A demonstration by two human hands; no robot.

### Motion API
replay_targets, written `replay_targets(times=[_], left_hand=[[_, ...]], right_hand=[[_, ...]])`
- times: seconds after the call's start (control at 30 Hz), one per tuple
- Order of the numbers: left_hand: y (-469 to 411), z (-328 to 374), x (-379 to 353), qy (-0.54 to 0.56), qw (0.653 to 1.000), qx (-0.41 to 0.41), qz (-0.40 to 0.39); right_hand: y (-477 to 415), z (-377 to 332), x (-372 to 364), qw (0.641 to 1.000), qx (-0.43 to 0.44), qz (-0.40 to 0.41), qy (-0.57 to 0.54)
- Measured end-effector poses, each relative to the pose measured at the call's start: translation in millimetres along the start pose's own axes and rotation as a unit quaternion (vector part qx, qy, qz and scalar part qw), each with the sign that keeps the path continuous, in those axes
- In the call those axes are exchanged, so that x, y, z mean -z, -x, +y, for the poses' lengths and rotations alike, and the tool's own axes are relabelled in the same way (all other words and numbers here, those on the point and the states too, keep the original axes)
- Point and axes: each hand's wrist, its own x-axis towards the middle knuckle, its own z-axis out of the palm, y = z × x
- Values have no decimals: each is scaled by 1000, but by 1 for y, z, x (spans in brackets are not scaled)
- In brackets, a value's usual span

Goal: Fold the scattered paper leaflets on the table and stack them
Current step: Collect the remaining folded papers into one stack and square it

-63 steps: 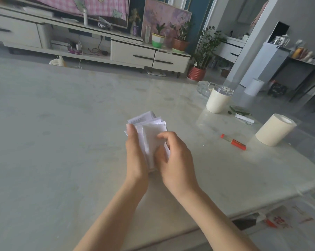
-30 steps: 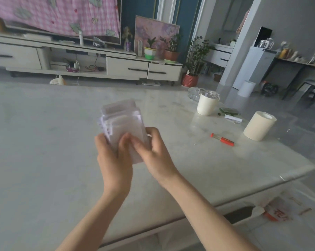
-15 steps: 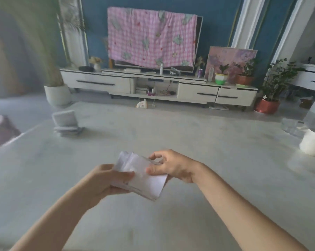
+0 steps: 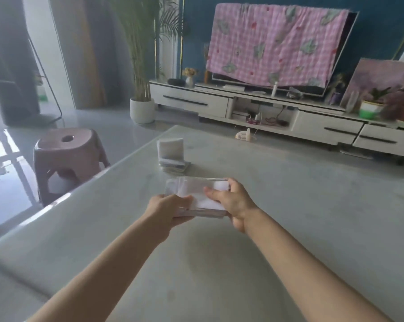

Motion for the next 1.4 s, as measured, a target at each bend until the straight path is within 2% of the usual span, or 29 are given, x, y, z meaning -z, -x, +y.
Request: replay_targets(times=[0.07,0.1,0.13,0.2,0.23,0.27,0.33,0.43,0.5,0.53,0.6,0.67,0.77,0.8,0.87,0.97,1.13,1.2,1.3,1.4], left_hand=[[-17,11,2,-116,992,-17,-44],[-26,19,3,-221,973,-58,-21],[-40,30,5,-336,932,-127,42],[-75,56,10,-481,807,-295,174],[-88,69,12,-505,764,-352,193],[-105,80,14,-523,737,-387,182],[-142,98,10,-581,701,-391,133],[-175,108,5,-645,696,-307,73],[-180,103,5,-656,695,-290,49],[-179,97,5,-662,688,-293,41],[-176,78,7,-699,651,-295,15],[-171,58,14,-696,658,-289,5],[-178,36,32,-646,691,-324,-15],[-179,34,35,-652,686,-323,-9],[-180,29,38,-698,654,-289,-19],[-182,27,35,-778,585,-223,-38],[-186,28,32,-813,555,-172,-40],[-186,29,31,-812,561,-153,-48],[-185,30,31,-790,595,-139,-42],[-182,28,29,-793,593,-136,-38]], right_hand=[[-20,5,0,999,1,51,-18],[-27,7,4,996,-1,77,-33],[-38,8,9,994,-2,101,-45],[-58,12,22,989,-17,131,-62],[-63,13,27,988,-24,133,-71],[-67,16,31,987,-28,136,-78],[-81,23,37,985,-35,149,-82],[-95,31,40,979,-37,179,-92],[-104,32,41,973,-37,200,-111],[-109,31,41,969,-39,215,-115],[-117,29,39,960,-53,245,-125],[-121,26,35,954,-60,265,-129],[-128,24,27,950,-62,284,-118],[-129,23,25,948,-68,288,-115],[-129,20,18,949,-67,294,-90],[-128,16,10,955,-40,294,12],[-128,14,11,956,-53,282,66],[-128,13,10,957,-56,275,79],[-130,12,8,958,-61,272,68],[-131,14,9,959,-64,270,59]])
